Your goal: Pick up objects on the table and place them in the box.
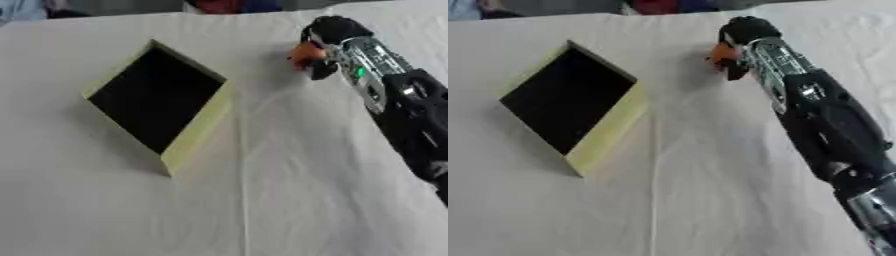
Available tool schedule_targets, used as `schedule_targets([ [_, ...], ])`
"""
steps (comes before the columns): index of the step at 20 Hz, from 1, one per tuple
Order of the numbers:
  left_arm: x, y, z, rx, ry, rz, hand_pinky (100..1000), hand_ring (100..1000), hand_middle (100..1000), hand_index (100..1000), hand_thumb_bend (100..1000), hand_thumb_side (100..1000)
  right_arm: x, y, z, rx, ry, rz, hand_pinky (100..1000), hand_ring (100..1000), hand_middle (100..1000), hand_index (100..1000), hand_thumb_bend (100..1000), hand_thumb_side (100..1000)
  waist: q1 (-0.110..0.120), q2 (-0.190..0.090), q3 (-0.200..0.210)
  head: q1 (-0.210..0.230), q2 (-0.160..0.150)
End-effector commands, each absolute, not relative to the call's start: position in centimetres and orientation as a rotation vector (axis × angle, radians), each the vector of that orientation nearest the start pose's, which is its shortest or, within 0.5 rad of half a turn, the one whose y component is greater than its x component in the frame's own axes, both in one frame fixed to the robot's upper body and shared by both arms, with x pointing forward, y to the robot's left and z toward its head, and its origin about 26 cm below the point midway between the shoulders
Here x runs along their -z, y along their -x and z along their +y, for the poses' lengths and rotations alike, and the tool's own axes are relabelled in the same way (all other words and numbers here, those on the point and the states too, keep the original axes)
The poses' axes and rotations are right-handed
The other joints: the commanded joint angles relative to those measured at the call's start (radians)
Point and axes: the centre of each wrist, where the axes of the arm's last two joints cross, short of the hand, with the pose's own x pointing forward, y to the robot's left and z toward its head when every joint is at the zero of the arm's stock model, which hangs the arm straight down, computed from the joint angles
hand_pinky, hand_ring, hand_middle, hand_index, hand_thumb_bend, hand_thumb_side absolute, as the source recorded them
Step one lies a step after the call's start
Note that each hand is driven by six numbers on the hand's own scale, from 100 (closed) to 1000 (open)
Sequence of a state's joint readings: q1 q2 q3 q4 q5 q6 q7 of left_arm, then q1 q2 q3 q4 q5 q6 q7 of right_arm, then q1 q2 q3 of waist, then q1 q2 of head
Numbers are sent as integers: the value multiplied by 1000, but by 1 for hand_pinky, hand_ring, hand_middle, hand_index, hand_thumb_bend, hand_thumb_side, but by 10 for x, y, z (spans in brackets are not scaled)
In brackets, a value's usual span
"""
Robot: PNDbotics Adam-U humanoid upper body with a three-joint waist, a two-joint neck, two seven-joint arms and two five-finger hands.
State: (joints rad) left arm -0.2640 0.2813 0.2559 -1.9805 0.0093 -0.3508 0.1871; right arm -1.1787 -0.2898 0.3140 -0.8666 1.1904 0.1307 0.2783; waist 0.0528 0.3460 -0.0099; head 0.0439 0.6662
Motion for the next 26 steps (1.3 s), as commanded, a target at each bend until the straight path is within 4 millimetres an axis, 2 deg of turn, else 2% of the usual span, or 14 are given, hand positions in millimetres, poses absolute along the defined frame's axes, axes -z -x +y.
schedule_targets([
  [1, -206, -289, 322, 51, 580, 3548, 608, 684, 716, 766, 100, 588, -282, -485, -147, -1410, 1376, -1471, 881, 795, 460, 613, 100, 100, -2, -24, 0, 2, -10],
  [9, -207, -289, 323, 42, 590, 3547, 608, 684, 717, 766, 100, 585, -338, -452, -123, -1390, 1429, -1677, 866, 769, 452, 595, 100, 100, -11, -31, -3, 4, -8],
  [14, -207, -289, 323, 36, 592, 3546, 608, 684, 717, 766, 100, 585, -363, -427, -100, -1450, 1386, -1801, 851, 756, 457, 595, 100, 100, -17, -35, -1, 7, -10],
  [19, -207, -289, 323, 29, 586, 3548, 608, 683, 717, 765, 100, 585, -371, -408, -65, -1577, 1261, -1873, 835, 749, 466, 608, 100, 100, -20, -41, 4, 1, -10],
  [26, -206, -289, 322, 30, 568, 3551, 608, 682, 718, 765, 100, 584, -357, -389, -8, -1773, 1049, -1921, 806, 738, 468, 613, 100, 100, -18, -44, 19, -13, -6],
])
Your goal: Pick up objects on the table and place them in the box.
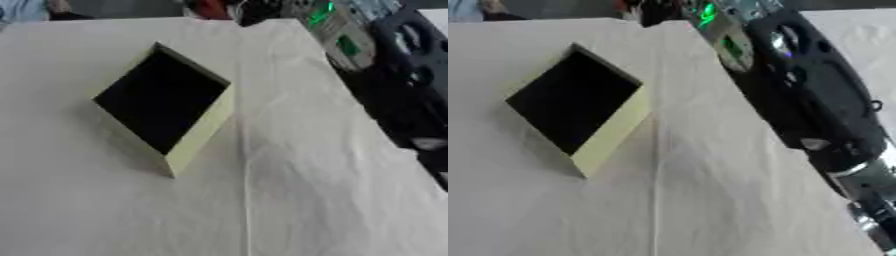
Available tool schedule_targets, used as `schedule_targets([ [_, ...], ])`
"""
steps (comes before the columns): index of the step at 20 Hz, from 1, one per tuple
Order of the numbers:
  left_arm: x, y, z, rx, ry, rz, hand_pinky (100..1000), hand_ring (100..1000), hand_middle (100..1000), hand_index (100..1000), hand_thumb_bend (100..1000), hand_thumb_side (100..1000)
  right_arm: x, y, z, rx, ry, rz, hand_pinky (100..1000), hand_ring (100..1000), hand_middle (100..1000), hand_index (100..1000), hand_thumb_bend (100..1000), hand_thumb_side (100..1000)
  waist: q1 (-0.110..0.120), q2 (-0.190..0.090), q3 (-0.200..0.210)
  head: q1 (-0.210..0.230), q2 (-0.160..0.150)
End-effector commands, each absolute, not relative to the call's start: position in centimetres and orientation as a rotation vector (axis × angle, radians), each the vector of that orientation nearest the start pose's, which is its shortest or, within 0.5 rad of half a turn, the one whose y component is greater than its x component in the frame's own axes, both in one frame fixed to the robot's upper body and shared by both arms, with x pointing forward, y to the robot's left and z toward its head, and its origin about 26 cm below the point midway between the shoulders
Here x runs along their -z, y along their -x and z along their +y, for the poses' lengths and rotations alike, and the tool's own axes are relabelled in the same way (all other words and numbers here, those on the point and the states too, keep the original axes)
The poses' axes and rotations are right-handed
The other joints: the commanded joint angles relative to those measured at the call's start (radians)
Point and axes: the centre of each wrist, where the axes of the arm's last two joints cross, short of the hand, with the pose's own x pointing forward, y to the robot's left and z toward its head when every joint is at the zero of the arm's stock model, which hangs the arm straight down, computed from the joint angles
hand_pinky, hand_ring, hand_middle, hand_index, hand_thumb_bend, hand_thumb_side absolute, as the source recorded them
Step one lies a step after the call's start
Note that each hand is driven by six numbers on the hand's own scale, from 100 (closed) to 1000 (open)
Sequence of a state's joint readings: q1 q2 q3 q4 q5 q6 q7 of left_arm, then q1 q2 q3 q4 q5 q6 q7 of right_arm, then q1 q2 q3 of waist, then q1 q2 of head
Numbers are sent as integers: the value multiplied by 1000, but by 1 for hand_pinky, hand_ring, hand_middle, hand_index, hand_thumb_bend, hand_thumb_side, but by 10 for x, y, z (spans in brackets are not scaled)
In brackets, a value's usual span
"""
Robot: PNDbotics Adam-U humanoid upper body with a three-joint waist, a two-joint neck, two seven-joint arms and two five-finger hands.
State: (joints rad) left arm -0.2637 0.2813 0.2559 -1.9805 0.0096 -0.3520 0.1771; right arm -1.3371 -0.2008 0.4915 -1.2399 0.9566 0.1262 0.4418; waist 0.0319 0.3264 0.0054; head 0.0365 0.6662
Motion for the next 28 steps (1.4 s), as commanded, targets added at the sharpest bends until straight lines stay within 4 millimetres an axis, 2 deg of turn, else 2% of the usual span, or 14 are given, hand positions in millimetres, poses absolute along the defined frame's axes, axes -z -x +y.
schedule_targets([
  [1, -206, -289, 322, 32, 567, 3551, 608, 682, 718, 765, 100, 584, -354, -387, -2, 2200, -1253, 2360, 805, 737, 468, 613, 100, 100, 2, -24, 6, -7, -5],
  [4, -206, -290, 321, 34, 557, 3551, 608, 681, 718, 765, 100, 585, -346, -380, 14, 2267, -1140, 2337, 788, 732, 468, 613, 100, 100, 1, -23, 11, -11, -3],
  [8, -207, -290, 321, 37, 548, 3549, 608, 680, 718, 765, 100, 585, -334, -377, 24, 2350, -1048, 2325, 773, 728, 467, 611, 100, 100, 1, -23, 16, -13, -4],
  [13, -207, -290, 320, 38, 538, 3552, 608, 678, 718, 765, 100, 584, -319, -380, 29, 2412, -1005, 2334, 760, 724, 467, 610, 100, 100, 3, -23, 19, -14, -5],
  [19, -206, -290, 319, 41, 532, 3554, 607, 676, 717, 765, 100, 584, -297, -397, 30, 2500, -1036, 2315, 748, 721, 468, 608, 100, 100, 5, -20, 24, -17, -6],
  [23, -206, -290, 319, 44, 527, 3555, 607, 674, 718, 765, 100, 584, -283, -402, 35, 2570, -985, 2265, 746, 722, 471, 609, 100, 100, 5, -18, 25, -18, -5],
  [28, -206, -290, 319, 45, 526, 3555, 606, 673, 717, 763, 100, 585, -278, -405, 36, 2597, -967, 2243, 753, 733, 489, 630, 100, 100, 5, -18, 26, -19, -5],
])
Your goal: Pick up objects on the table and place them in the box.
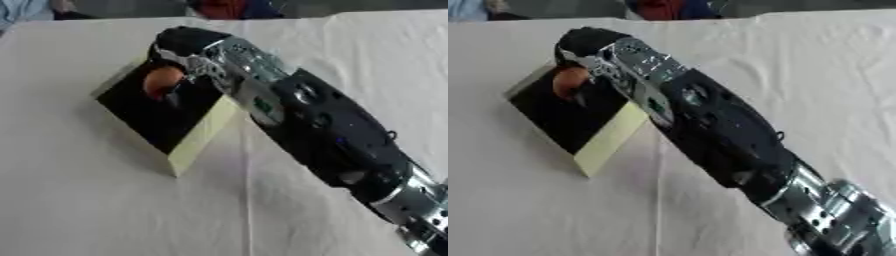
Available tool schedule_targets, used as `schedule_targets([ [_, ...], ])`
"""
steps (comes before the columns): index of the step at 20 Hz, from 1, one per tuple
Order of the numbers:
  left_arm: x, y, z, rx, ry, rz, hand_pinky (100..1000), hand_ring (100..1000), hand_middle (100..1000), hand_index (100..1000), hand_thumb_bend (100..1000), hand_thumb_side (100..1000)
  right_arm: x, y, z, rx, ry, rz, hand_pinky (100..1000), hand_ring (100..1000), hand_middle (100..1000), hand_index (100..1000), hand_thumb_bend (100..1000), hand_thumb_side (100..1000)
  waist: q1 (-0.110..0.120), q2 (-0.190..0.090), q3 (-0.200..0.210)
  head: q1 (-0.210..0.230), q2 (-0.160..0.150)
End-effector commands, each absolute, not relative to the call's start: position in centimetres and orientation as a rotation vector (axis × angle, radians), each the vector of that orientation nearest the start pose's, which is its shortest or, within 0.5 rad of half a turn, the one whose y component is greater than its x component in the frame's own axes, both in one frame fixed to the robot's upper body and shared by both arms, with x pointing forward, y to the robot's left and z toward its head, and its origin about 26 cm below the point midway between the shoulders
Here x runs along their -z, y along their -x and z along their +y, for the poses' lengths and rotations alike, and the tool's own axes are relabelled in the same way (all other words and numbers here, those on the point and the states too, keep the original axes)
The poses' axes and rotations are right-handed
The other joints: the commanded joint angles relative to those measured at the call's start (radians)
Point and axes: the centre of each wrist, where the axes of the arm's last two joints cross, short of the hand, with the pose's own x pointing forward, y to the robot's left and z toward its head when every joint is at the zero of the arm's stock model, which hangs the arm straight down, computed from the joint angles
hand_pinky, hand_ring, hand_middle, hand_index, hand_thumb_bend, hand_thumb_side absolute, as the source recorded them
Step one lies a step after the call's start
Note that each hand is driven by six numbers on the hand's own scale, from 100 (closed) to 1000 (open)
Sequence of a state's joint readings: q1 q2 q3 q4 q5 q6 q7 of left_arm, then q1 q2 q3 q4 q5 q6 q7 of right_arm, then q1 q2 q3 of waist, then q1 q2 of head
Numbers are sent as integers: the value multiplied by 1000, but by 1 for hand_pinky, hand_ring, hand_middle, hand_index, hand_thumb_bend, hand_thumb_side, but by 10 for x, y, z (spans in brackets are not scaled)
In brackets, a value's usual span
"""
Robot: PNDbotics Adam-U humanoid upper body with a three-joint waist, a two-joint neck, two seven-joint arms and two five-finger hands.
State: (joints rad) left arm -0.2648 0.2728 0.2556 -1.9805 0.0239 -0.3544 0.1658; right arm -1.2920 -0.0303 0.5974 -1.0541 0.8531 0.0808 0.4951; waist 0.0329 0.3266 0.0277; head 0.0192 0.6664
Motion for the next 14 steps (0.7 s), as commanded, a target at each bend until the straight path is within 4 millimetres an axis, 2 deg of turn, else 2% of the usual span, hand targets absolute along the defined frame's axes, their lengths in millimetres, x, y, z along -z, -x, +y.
schedule_targets([
  [1, -206, -290, 319, 47, 525, 3556, 606, 673, 717, 763, 100, 585, -271, -406, 37, 2631, -949, 2220, 755, 735, 493, 634, 100, 100, 4, -18, 5, -3, -6],
  [6, -205, -290, 319, 54, 523, 3560, 606, 671, 717, 762, 100, 586, -260, -412, 40, 2718, -911, 2137, 793, 769, 541, 684, 100, 100, 4, -17, 6, -5, -7],
  [9, -205, -290, 319, 57, 520, 3562, 606, 671, 717, 762, 100, 587, -258, -414, 41, 2726, -930, 2097, 811, 814, 619, 738, 100, 115, 4, -16, 6, -5, -6],
  [12, -204, -290, 319, 60, 521, 3564, 606, 670, 717, 762, 100, 587, -255, -416, 40, 2748, -956, 2032, 856, 903, 777, 866, 100, 294, 4, -16, 6, -5, -6],
  [14, -204, -290, 319, 61, 522, 3565, 606, 670, 717, 762, 100, 587, -256, -417, 39, 2751, -989, 1988, 884, 934, 831, 912, 100, 355, 4, -17, 7, -5, -6],
])
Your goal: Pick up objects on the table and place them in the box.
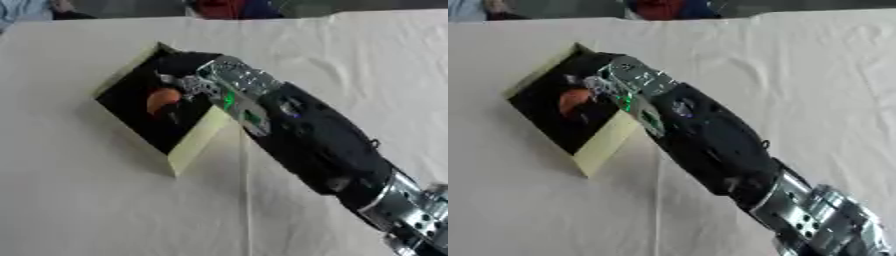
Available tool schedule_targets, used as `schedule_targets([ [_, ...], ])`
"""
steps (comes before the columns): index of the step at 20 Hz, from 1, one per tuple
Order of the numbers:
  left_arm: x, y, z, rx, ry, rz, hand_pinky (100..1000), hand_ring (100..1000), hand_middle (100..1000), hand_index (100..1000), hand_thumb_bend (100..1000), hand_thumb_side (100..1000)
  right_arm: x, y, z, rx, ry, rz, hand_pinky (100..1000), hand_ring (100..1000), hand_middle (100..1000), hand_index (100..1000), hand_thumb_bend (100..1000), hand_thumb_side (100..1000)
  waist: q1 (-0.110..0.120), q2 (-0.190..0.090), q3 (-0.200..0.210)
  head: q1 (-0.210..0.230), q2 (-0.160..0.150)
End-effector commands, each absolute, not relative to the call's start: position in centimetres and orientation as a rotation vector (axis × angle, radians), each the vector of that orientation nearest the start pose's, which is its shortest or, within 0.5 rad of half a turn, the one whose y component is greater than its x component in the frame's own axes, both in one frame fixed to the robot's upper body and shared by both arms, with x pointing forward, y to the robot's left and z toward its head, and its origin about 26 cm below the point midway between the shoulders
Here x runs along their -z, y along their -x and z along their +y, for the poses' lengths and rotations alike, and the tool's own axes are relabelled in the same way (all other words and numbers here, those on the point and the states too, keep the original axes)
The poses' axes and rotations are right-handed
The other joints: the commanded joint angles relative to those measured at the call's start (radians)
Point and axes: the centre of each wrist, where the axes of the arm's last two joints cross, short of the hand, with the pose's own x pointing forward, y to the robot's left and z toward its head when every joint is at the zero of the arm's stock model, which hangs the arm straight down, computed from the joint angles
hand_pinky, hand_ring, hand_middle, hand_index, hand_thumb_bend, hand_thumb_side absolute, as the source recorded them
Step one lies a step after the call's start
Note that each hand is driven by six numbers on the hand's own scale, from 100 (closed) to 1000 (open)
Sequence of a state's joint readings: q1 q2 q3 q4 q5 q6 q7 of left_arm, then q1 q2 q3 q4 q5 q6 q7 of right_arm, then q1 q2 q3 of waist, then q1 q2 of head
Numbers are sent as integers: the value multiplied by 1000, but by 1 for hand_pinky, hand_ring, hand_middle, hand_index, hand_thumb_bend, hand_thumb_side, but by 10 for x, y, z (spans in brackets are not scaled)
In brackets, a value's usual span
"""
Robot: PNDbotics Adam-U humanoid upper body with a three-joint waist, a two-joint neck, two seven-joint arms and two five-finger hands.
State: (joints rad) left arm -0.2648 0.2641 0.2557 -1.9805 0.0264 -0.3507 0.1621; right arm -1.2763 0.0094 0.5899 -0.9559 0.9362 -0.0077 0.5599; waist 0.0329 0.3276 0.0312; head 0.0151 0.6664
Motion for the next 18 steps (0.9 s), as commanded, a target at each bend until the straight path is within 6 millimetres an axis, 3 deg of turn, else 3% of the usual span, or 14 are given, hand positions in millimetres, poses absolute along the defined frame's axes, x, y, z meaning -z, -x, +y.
schedule_targets([
  [1, -204, -290, 319, 61, 523, 3565, 606, 670, 718, 763, 100, 587, -258, -416, 38, 2742, -1013, 1969, 897, 942, 841, 919, 100, 385, 4, -18, 3, -1, -6],
  [9, -203, -290, 319, 64, 527, 3567, 606, 670, 715, 762, 100, 586, -283, -401, 38, 2560, -1203, 1939, 916, 949, 848, 940, 100, 413, 6, -19, -2, -1, -9],
  [18, -203, -289, 320, 66, 532, 3567, 605, 669, 714, 762, 100, 587, -330, -375, 25, 2265, -1208, 2199, 876, 917, 786, 910, 100, 272, 12, -27, -12, 2, -12],
])
